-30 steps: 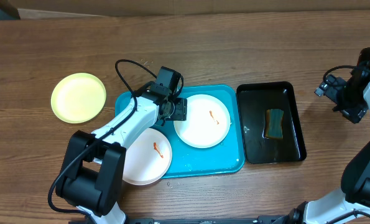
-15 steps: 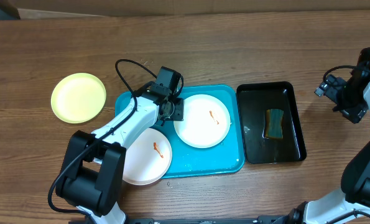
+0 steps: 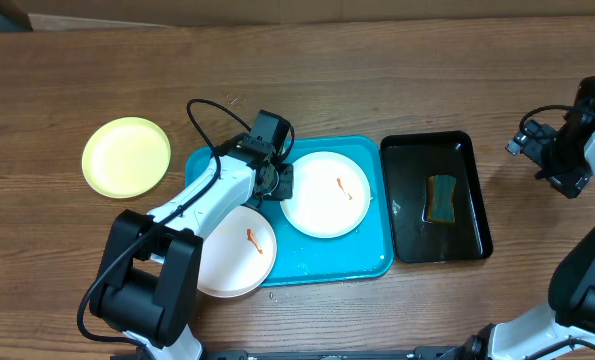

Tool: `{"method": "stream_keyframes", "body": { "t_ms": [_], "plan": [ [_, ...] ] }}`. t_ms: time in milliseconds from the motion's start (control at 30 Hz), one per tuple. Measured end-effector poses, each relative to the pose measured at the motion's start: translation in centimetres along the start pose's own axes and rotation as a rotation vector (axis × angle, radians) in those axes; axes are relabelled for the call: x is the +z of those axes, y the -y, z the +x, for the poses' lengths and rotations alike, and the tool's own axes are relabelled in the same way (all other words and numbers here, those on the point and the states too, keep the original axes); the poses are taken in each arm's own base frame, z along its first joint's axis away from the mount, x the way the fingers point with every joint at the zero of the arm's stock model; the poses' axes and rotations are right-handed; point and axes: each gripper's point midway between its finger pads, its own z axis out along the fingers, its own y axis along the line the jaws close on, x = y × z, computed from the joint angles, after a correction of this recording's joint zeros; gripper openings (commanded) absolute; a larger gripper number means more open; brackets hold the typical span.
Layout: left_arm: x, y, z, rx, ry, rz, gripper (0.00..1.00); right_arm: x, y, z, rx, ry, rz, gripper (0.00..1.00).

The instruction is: Clean dirty plates on tray and stack at the side

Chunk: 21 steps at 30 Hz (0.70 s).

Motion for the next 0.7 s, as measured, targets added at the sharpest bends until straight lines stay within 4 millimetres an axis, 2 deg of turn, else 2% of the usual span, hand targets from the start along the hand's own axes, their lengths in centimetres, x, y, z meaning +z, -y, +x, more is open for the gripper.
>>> {"method": "stream_keyframes", "body": {
  "t_ms": [200, 367, 433, 467, 500, 533, 600, 700],
  "plan": [
    [0.2, -0.1, 0.3, 0.001, -0.006, -0.002, 0.28, 0.0, 0.0, 0.0, 0.0, 0.002, -0.002, 1.0],
    [0.5, 0.7, 0.2, 0.041, 0.007, 0.037, 0.3, -0.1, -0.8, -1.9, -0.001, 0.077, -0.033, 1.0],
    [0.5, 1.0, 0.3, 0.058, 0.004, 0.05, 0.27, -0.1, -1.6, -1.7, -0.004, 0.062, -0.08, 1.0],
    [0.5, 1.1, 0.4, 0.067, 0.001, 0.056, 0.25, -0.2, -2.5, -0.5, -0.004, 0.006, -0.139, 1.0],
    [0.5, 1.1, 0.5, 0.067, 0.0, 0.056, 0.23, -0.3, -2.9, -0.1, -0.004, -0.013, -0.161, 0.71],
    [0.5, 1.2, 0.5, 0.071, -0.001, 0.06, 0.24, -0.6, -4.1, 0.7, -0.004, -0.054, -0.238, 0.58],
    [0.5, 1.2, 0.5, 0.071, -0.001, 0.06, 0.25, -1.2, -6.0, 1.5, -0.012, -0.097, -0.349, 0.5],
    [0.5, 1.2, 0.5, 0.072, 0.0, 0.061, 0.27, -2.1, -8.5, 3.5, -0.035, -0.182, -0.463, 0.57]
  ]
}}
